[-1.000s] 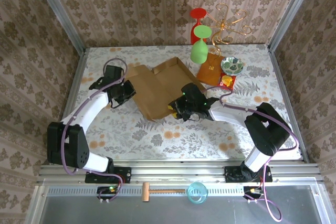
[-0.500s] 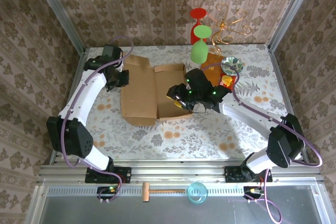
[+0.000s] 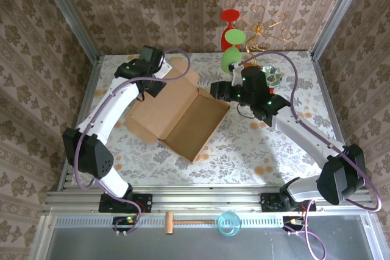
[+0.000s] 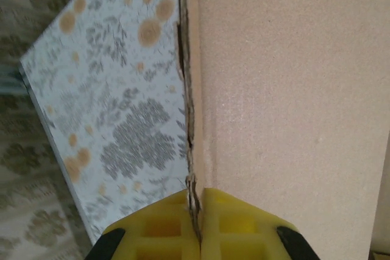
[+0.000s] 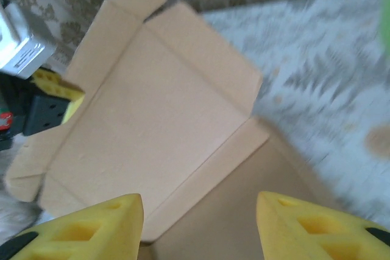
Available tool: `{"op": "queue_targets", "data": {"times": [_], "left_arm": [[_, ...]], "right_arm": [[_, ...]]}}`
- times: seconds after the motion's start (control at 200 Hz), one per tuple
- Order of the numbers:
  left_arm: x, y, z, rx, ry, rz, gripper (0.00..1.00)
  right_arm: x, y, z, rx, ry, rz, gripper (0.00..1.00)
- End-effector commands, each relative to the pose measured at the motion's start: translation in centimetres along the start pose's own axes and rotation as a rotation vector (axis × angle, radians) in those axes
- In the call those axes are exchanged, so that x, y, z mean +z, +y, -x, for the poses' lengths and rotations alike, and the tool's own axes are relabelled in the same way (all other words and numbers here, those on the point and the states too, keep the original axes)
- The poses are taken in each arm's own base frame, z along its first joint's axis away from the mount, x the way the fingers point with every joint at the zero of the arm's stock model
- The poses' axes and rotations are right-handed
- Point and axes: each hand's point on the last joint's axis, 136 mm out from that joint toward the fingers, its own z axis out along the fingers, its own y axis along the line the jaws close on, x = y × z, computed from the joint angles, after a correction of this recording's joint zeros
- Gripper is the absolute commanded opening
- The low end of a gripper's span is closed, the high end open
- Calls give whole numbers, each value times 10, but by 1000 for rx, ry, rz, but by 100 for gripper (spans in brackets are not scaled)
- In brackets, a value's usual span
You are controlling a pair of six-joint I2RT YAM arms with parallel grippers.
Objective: Fold the paper box
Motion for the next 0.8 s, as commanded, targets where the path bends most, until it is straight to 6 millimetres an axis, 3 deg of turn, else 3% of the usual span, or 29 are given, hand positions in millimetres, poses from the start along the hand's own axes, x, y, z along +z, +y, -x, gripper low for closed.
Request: {"op": "queue_targets", "data": {"times": [0.0, 0.145, 0.285, 0.56, 0.795], "left_arm": [[-19, 2, 43, 218, -148, 41, 0], [-36, -18, 62, 378, -264, -14, 0], [-50, -37, 61, 479, -346, -70, 0], [-57, -58, 64, 564, -385, -123, 0], [-60, -67, 65, 615, -399, -156, 0]], "right_arm": [[9, -9, 29, -291, -124, 54, 56], [21, -21, 38, -394, -100, 95, 60], [30, -17, 30, -503, -40, 143, 66], [44, -23, 13, -592, 38, 138, 66], [55, -36, 19, -660, 53, 56, 65]]}}
